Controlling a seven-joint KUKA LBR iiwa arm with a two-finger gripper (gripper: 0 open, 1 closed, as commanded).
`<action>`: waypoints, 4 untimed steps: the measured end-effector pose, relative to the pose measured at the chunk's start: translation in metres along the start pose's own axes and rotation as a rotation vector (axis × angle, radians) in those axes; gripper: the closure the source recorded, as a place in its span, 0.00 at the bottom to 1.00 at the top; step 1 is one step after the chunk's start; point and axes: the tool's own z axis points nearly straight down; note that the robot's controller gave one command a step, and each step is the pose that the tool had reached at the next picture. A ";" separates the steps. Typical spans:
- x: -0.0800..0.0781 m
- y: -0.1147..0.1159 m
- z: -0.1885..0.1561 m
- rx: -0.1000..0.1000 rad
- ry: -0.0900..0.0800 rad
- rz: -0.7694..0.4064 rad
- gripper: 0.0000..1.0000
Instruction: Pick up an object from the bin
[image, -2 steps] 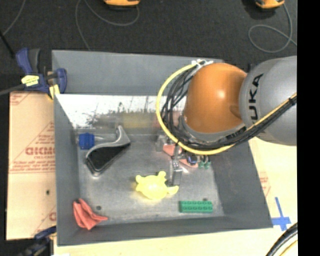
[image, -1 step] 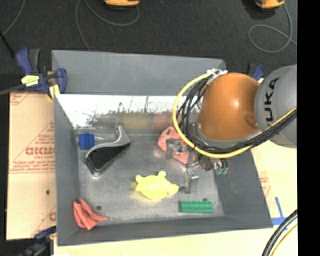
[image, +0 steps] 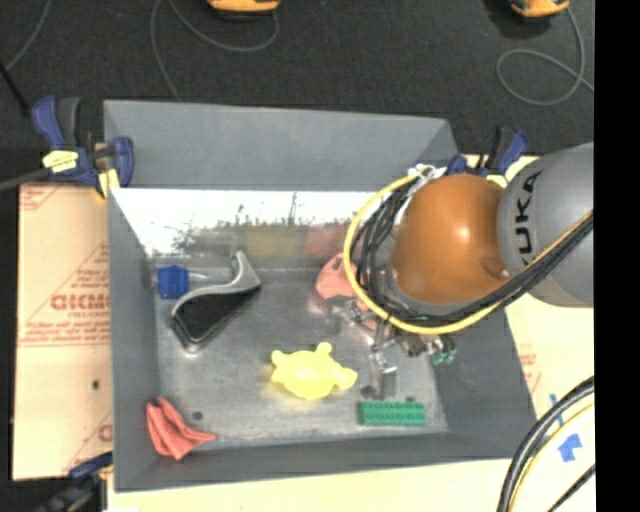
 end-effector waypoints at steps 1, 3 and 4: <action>-0.005 0.025 0.015 -0.007 0.007 -0.068 0.00; -0.005 0.017 0.042 -0.006 0.001 -0.136 0.00; -0.020 0.021 0.085 -0.002 0.000 -0.261 1.00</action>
Offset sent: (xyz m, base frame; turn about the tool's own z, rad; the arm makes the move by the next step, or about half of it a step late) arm -0.0112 0.0417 -0.0386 -0.2012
